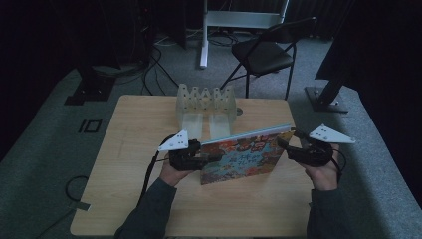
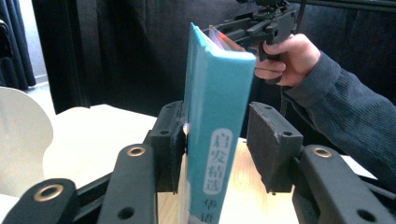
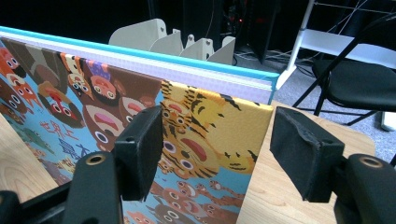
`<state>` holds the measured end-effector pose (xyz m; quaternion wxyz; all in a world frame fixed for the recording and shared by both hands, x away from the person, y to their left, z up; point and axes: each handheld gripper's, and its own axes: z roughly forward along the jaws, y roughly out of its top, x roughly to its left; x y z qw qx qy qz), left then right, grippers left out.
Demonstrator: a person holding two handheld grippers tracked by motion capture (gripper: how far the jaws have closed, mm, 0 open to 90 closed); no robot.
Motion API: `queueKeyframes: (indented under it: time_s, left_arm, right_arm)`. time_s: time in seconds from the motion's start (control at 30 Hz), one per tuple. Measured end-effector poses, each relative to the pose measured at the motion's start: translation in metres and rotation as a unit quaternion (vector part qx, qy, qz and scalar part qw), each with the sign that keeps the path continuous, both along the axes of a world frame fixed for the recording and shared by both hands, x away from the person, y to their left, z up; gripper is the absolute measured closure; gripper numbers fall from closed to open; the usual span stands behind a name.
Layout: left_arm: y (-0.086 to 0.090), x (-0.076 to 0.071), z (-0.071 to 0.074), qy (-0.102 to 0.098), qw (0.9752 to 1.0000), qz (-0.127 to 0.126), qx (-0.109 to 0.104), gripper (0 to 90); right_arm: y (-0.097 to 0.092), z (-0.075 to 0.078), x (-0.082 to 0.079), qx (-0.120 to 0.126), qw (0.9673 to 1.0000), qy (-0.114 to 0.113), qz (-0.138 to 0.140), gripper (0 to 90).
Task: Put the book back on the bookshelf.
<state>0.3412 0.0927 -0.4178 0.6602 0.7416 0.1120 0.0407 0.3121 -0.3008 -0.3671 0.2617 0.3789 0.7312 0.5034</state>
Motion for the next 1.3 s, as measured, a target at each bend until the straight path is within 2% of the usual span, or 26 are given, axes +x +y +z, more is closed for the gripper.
queueKeyframes:
  time_s: [0.23,0.3,0.43,0.53,0.77,1.1,1.2,1.3]
  left_arm:
    - [-0.006,-0.001,-0.001,-0.002,1.0,0.002,0.009,54.7]
    - [-0.007,-0.001,-0.001,0.005,1.0,-0.004,0.005,51.9]
    - [-0.008,-0.001,-0.001,0.006,1.0,-0.007,-0.001,48.7]
    - [-0.011,-0.003,-0.001,-0.004,1.0,-0.002,0.009,46.3]
    - [-0.018,-0.007,-0.001,-0.006,0.9998,0.008,0.018,42.8]
    - [-0.022,-0.006,-0.004,-0.015,0.9995,0.022,0.017,49.9]
    - [-0.024,-0.006,-0.006,-0.028,0.9987,0.036,0.021,52.2]
    - [-0.027,-0.005,-0.008,-0.03,0.9987,0.038,0.016,54.6]
  right_arm:
    - [-0.004,0.0,-0.001,0.002,1.0,-0.002,-0.005,34.4]
    - [-0.007,-0.001,-0.002,0.005,1.0,-0.002,-0.007,34.4]
    - [-0.012,-0.004,-0.003,0.007,0.9999,0.002,-0.011,34.4]
    - [-0.015,-0.007,-0.004,0.008,0.9999,0.005,-0.014,34.4]
    - [-0.02,-0.011,-0.005,0.011,0.9997,0.008,-0.02,34.3]
    - [-0.026,-0.022,-0.004,0.012,0.9993,0.018,-0.031,34.3]
    - [-0.027,-0.027,-0.004,0.011,0.9991,0.023,-0.035,34.3]
    - [-0.027,-0.035,-0.004,0.011,0.9988,0.027,-0.038,34.3]
